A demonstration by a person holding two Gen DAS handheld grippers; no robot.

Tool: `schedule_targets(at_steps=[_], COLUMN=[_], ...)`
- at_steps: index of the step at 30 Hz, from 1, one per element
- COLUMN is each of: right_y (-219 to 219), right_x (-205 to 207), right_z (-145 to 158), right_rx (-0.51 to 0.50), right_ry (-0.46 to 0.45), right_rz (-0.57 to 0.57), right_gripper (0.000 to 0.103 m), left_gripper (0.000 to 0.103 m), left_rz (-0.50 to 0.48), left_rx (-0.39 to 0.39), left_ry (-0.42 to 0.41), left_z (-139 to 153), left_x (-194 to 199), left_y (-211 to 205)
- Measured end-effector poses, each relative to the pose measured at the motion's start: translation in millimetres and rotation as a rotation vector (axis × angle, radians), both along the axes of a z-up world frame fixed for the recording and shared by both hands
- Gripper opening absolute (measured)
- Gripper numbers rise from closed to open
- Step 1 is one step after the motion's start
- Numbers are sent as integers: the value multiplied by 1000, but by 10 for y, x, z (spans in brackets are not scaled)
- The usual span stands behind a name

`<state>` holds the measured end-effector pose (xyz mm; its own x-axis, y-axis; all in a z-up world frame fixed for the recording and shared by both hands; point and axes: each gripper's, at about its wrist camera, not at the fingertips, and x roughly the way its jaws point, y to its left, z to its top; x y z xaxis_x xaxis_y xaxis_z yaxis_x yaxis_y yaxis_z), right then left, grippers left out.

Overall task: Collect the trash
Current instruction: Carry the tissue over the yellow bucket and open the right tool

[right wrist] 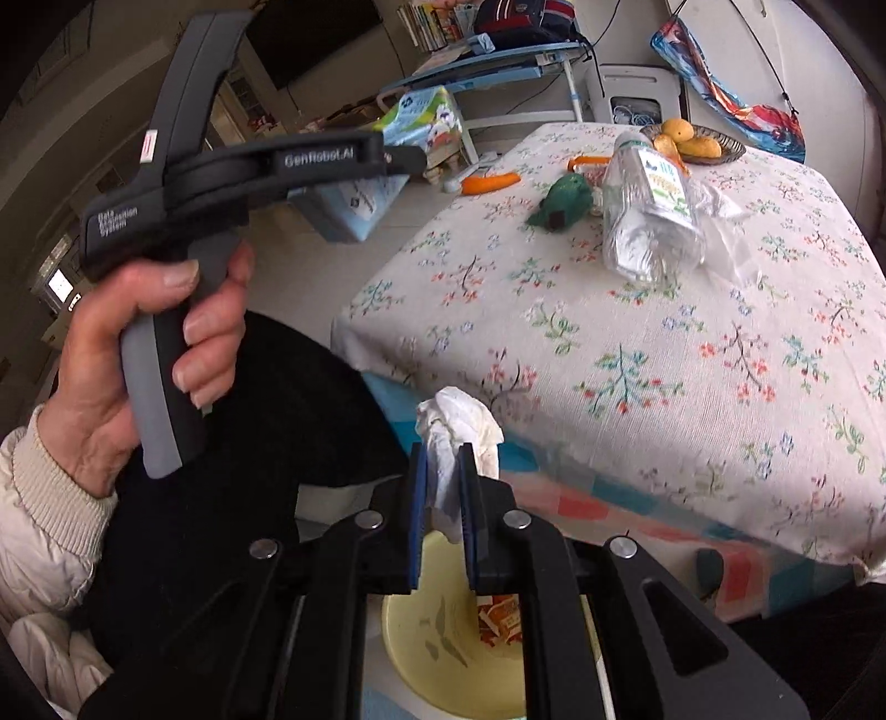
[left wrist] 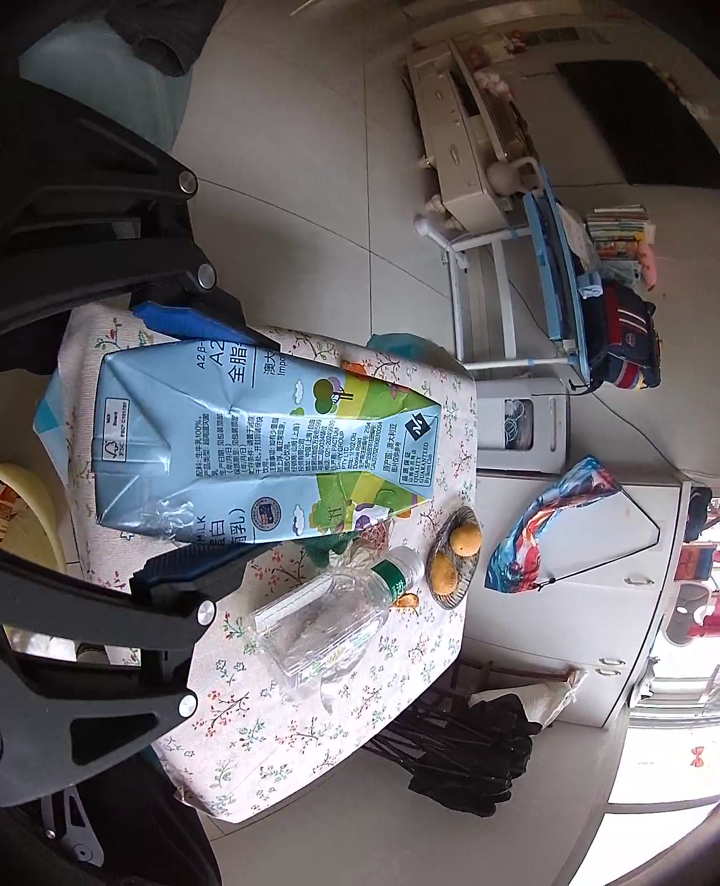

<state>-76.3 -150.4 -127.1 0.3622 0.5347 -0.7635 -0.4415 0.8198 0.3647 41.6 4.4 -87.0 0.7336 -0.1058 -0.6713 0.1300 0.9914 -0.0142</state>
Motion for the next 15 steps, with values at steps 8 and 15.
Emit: schedule_targets(at_steps=[8,15], right_y=[167,110], right_x=[-240,-322], right_z=[-393,-410], right_rx=[-86,-82], right_ry=[152,154], right_rz=[85,64], right_gripper=[17,40], left_gripper=[59,59], left_rz=[-20,-35], left_rx=[8,28], left_ry=[-21,-43], left_z=[106,217], left_x=[-252,-441], left_y=[-79,-144])
